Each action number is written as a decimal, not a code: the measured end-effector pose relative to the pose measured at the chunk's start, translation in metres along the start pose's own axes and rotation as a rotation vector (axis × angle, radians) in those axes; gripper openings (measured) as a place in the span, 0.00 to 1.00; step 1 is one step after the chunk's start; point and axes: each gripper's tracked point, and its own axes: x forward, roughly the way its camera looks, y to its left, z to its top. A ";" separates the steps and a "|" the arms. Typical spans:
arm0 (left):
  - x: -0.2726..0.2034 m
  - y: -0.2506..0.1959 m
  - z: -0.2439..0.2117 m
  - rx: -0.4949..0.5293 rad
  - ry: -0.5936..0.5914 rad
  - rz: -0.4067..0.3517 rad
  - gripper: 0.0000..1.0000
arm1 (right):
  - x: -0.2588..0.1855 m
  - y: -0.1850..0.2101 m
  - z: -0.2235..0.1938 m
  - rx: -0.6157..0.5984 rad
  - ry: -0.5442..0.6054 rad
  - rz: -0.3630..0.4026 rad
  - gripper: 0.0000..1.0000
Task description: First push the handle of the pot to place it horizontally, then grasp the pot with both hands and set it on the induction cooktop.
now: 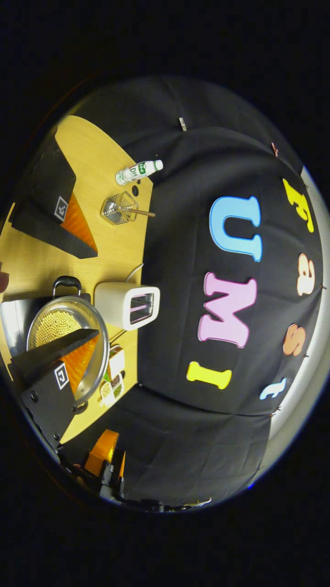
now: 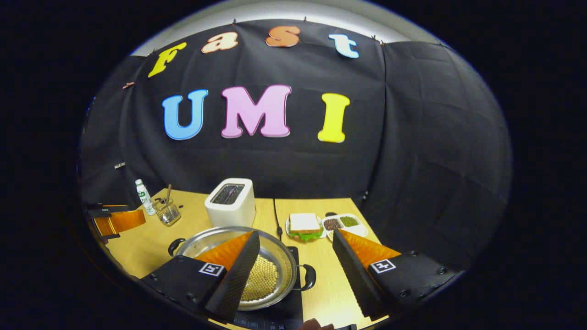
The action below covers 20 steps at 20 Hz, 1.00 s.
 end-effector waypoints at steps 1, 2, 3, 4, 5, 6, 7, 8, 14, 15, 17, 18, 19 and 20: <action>-0.010 0.003 0.008 -0.004 -0.025 -0.001 0.96 | -0.009 0.005 0.010 0.006 -0.030 -0.001 0.99; -0.019 0.007 0.017 -0.002 -0.050 0.005 0.96 | -0.019 0.011 0.022 0.019 -0.059 -0.002 0.99; -0.028 0.013 0.024 0.007 -0.075 0.015 0.95 | -0.027 0.015 0.029 0.032 -0.075 0.000 0.99; -0.037 0.018 0.032 0.019 -0.096 0.025 0.95 | -0.035 0.020 0.037 0.041 -0.097 0.002 0.98; -0.046 0.022 0.039 0.031 -0.118 0.034 0.95 | -0.041 0.022 0.043 0.048 -0.113 0.002 0.98; -0.056 0.026 0.048 0.043 -0.142 0.042 0.95 | -0.048 0.026 0.048 0.056 -0.127 0.002 0.98; -0.066 0.030 0.054 0.056 -0.159 0.046 0.95 | -0.055 0.029 0.054 0.061 -0.143 0.000 0.98; -0.076 0.034 0.060 0.071 -0.173 0.054 0.95 | -0.062 0.032 0.060 0.066 -0.163 -0.002 0.98; -0.104 0.037 0.075 0.136 -0.238 0.031 0.95 | -0.092 0.041 0.081 0.071 -0.255 -0.024 0.98; -0.106 0.036 0.077 0.151 -0.247 0.029 0.95 | -0.095 0.042 0.081 0.075 -0.255 -0.025 0.98; -0.110 0.034 0.080 0.163 -0.257 0.033 0.93 | -0.101 0.042 0.081 0.073 -0.262 -0.024 0.98; -0.111 0.031 0.081 0.157 -0.264 0.028 0.95 | -0.103 0.041 0.083 0.071 -0.267 -0.024 0.98; -0.112 0.029 0.079 0.147 -0.265 0.026 0.95 | -0.103 0.040 0.083 0.065 -0.266 -0.025 0.98; -0.114 0.028 0.077 0.134 -0.261 0.025 0.97 | -0.104 0.039 0.081 0.061 -0.263 -0.023 0.98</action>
